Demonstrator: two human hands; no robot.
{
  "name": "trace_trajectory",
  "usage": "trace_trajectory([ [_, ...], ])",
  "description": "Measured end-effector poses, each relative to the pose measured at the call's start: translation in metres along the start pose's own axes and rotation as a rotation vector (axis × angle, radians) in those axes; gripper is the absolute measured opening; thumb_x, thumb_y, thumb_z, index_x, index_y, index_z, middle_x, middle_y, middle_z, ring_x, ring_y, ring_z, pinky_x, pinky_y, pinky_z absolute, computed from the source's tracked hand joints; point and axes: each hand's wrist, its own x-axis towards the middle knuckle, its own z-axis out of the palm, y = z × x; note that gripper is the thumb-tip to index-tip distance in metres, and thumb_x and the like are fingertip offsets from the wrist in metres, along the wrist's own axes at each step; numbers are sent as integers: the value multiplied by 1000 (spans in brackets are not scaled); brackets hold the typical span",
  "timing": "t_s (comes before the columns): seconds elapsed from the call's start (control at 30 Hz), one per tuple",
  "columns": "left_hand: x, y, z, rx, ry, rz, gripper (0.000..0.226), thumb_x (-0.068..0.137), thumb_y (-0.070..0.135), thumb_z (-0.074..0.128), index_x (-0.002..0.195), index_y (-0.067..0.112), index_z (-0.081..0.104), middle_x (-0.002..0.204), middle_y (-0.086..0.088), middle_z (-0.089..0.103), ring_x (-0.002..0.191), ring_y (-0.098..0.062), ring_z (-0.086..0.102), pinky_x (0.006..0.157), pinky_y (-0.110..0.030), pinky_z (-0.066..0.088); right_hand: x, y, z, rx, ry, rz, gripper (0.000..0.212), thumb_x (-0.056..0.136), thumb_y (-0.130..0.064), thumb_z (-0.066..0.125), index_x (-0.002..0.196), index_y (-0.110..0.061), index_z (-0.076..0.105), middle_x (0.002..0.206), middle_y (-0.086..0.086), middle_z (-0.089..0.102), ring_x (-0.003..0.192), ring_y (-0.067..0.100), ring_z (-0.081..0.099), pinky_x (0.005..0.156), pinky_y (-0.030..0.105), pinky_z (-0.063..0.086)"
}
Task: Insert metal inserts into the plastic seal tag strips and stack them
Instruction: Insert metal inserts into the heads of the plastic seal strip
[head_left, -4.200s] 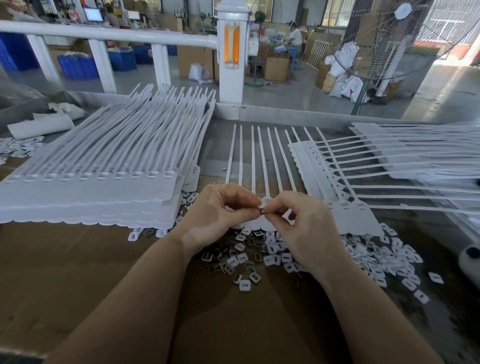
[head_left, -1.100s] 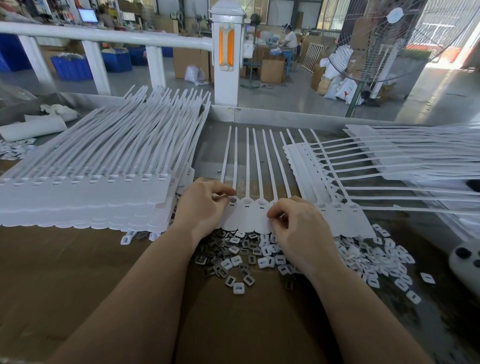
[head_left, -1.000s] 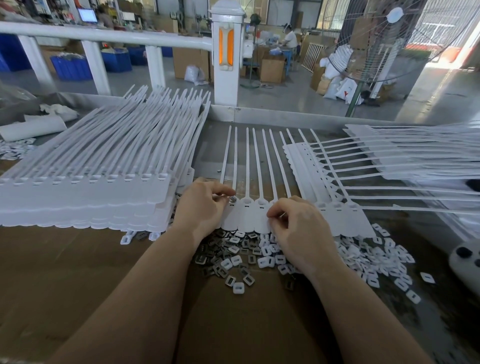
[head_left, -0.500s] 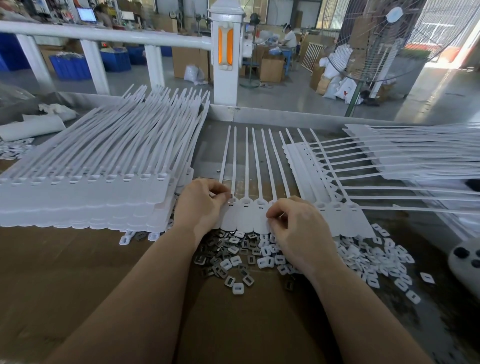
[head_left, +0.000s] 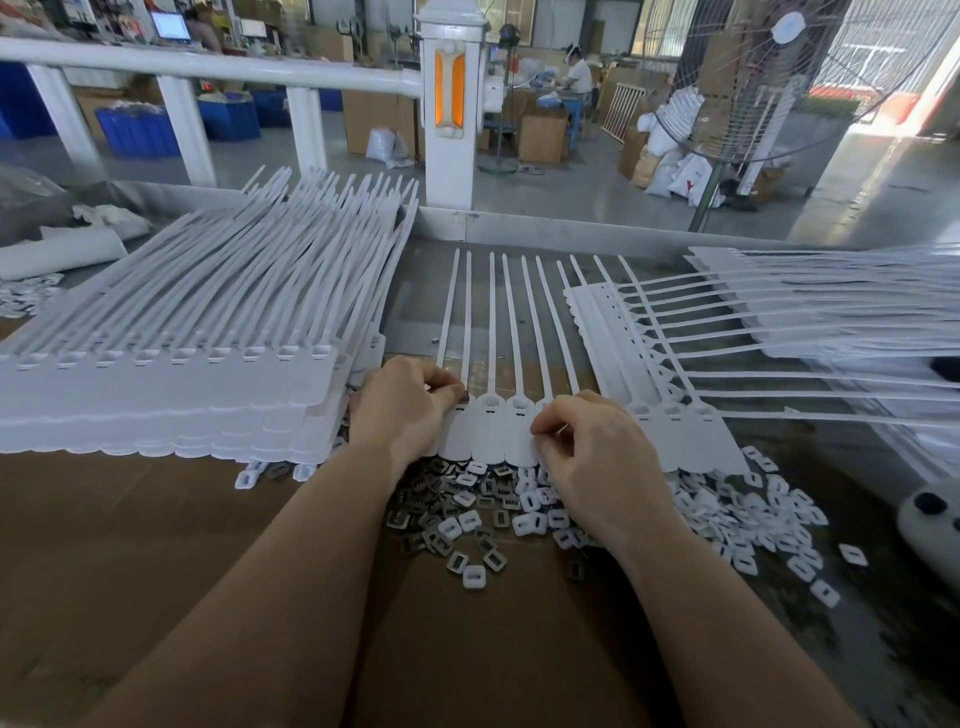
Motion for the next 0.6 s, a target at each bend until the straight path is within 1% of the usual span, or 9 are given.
trace_trajectory([
  [0.1,2,0,-1,4,-9,-6,8,88,23,62,84,22,69,69,16,54,83,-12,54,75,-25,37,0,0,0,-2,2,2,9,89,-17,58,94,-18,66,90,-7,58,92,11,51,86,22,39],
  [0.23,2,1,-1,45,-19,5,16,87,24,63,72,29,61,70,15,54,91,-17,54,82,-31,43,0,0,1,-7,-1,3,9,89,-18,58,94,-19,65,92,-6,60,92,10,51,87,23,40],
  [0.33,2,1,-1,5,3,6,16,84,23,66,70,29,62,69,19,54,81,-10,53,73,-25,39,0,0,1,-7,1,2,9,89,-18,58,94,-19,66,92,-6,61,91,10,51,86,23,41],
  [0.43,0,0,-1,-69,26,-5,9,85,22,66,77,25,68,69,19,55,71,-3,51,71,-23,38,0,1,1,-8,1,2,9,89,-18,58,94,-19,66,91,-6,60,90,10,51,85,21,40],
  [0.5,-1,0,-1,-126,32,-15,9,86,19,64,82,21,71,68,17,55,68,0,50,69,-22,38,0,1,1,-7,0,2,9,89,-18,58,94,-19,65,91,-6,60,90,10,50,84,20,39],
  [0.6,-3,2,-3,-138,32,-22,16,88,15,60,76,24,68,70,18,57,69,1,51,60,-15,36,0,1,1,-3,-2,4,9,89,-18,58,94,-19,65,91,-6,60,90,10,50,85,21,39],
])
